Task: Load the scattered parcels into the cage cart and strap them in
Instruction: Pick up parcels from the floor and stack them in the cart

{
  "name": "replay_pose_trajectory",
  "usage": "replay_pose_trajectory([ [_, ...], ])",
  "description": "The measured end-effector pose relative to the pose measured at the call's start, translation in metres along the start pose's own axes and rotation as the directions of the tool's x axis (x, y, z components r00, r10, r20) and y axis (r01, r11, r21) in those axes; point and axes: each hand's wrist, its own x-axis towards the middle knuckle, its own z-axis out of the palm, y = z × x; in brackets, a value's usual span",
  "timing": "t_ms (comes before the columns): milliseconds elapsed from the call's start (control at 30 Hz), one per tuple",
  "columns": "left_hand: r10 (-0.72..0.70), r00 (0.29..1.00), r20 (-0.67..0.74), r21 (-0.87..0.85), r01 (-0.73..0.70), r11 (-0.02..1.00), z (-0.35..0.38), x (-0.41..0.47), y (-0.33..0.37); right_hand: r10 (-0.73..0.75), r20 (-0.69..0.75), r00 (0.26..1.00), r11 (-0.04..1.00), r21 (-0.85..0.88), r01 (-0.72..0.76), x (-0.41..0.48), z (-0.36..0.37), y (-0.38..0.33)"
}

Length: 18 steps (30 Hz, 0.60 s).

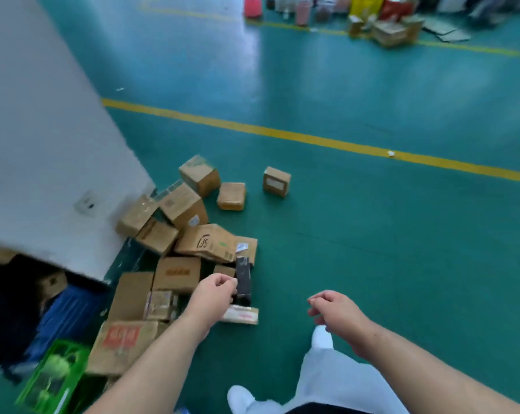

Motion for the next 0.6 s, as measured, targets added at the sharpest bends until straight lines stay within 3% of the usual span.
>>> replay_pose_trajectory([
  [267, -0.047, 0.974, 0.22, 0.148, 0.014, 0.989, 0.059, 0.054, 0.077, 0.167, -0.083, 0.982, 0.973, 0.175, -0.151, 0.066, -0.069, 0.008],
  [400, -0.086, 0.984, 0.159, 0.173, 0.058, 0.983, 0.076, 0.107, 0.126, 0.16, -0.067, 0.985, 0.973, 0.179, -0.146, 0.138, -0.114, -0.016],
  [600, -0.179, 0.984, 0.017, 0.18, 0.173, 0.968, 0.087, 0.182, 0.218, 0.137, 0.012, 0.99, 0.989, 0.055, -0.138, 0.236, -0.201, -0.076],
])
